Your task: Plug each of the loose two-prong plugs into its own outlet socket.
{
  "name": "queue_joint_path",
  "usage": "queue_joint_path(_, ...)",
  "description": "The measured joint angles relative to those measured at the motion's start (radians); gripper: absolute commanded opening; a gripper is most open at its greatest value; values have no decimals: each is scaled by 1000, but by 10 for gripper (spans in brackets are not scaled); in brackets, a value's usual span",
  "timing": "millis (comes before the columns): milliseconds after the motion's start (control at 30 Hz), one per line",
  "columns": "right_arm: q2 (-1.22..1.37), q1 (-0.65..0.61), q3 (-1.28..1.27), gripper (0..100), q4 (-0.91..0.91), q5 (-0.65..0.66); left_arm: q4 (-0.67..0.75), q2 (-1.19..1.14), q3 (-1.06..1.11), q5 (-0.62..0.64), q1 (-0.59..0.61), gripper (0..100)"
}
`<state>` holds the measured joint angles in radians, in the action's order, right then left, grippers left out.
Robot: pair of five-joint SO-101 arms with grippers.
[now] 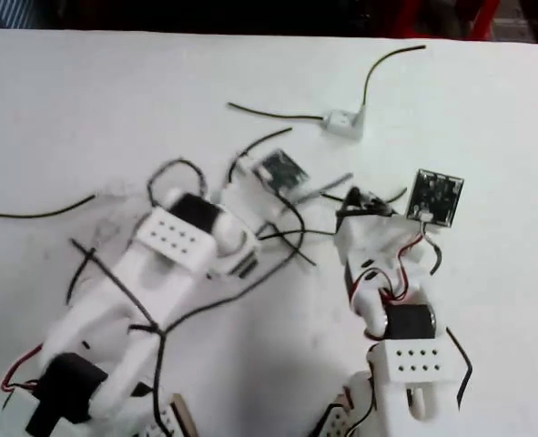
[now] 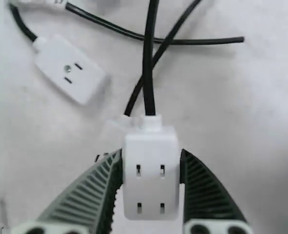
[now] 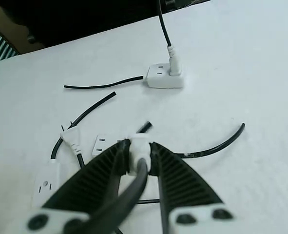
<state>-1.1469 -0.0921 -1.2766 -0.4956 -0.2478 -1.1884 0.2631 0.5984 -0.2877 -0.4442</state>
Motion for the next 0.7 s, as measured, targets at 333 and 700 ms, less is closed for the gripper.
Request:
queue_joint_path(333, 0, 3, 0, 17, 0, 0, 215, -104, 121, 51, 0, 308)
queue_joint_path(700, 0, 3, 0, 16, 0, 9, 17, -11, -3, 186, 32, 327)
